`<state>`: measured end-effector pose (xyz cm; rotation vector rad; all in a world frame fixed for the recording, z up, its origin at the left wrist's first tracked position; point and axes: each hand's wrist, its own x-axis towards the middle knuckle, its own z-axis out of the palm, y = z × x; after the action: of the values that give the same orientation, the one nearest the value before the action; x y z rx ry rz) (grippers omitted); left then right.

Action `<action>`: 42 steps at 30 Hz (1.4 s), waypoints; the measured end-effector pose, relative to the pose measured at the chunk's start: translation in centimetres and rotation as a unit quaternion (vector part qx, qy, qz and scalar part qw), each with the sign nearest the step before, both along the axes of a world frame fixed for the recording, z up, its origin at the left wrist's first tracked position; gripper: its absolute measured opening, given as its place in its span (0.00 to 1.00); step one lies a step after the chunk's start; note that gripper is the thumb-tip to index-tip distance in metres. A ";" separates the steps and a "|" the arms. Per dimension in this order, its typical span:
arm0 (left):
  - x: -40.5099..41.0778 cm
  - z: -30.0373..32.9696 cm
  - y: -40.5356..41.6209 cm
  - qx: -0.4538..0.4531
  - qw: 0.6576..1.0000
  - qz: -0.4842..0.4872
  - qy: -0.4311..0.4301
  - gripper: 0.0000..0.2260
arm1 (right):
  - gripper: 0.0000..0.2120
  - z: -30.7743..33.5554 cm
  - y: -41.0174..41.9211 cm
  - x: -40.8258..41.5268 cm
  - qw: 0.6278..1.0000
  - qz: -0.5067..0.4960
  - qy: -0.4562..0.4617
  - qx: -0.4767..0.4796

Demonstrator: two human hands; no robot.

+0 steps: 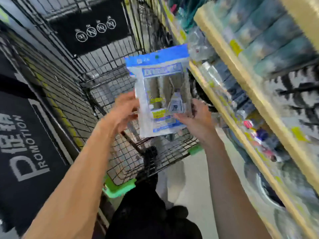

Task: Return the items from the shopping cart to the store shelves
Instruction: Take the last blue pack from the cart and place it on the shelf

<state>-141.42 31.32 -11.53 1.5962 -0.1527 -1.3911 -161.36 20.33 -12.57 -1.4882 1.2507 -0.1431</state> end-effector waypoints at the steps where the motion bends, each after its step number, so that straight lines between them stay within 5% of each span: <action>1: -0.6 1.1 0.0 -0.012 1.000 -0.002 -0.013 0.09 | 0.36 0.8 -0.1 -0.6 1.000 -0.017 -0.019 -0.004; 4: -4.5 4.4 0.2 -0.065 0.998 -0.023 -0.013 0.12 | 0.18 5.1 -0.7 -4.5 0.998 -0.034 -0.042 -0.041; 8: -12.5 8.4 -0.3 -0.109 0.991 -0.076 -0.031 0.15 | 0.20 10.5 0.7 -13.7 0.994 -0.050 -0.040 -0.087; 14: -30.0 13.4 -1.1 -0.160 0.944 -0.287 -0.020 0.26 | 0.17 16.6 8.6 -33.7 0.969 -0.230 -0.068 -0.065; 18: -44.9 16.0 -1.3 -0.192 0.883 -0.427 -0.031 0.30 | 0.25 19.6 16.1 -47.9 0.915 -0.385 -0.048 -0.107; 24: -62.5 20.0 1.5 -0.235 0.824 -0.515 -0.021 0.18 | 0.14 23.1 24.9 -61.6 0.829 -0.538 -0.116 -0.102; 33: -77.2 23.6 -2.6 -0.280 0.821 -0.496 -0.040 0.13 | 0.15 22.2 27.5 -70.5 0.693 -0.680 -0.219 -0.098; 38: -83.6 24.5 -7.1 -0.355 0.822 -0.436 -0.094 0.12 | 0.16 22.0 25.2 -75.4 0.655 -0.696 -0.267 -0.121; 42: -85.9 25.1 -8.2 -0.291 0.863 -0.383 -0.153 0.13 | 0.29 20.8 23.9 -78.2 0.651 -0.687 -0.296 -0.133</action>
<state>-227.37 23.14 13.52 1.2449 -1.3931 -1.4326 -239.52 44.21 8.19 -0.2615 1.5331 -1.7299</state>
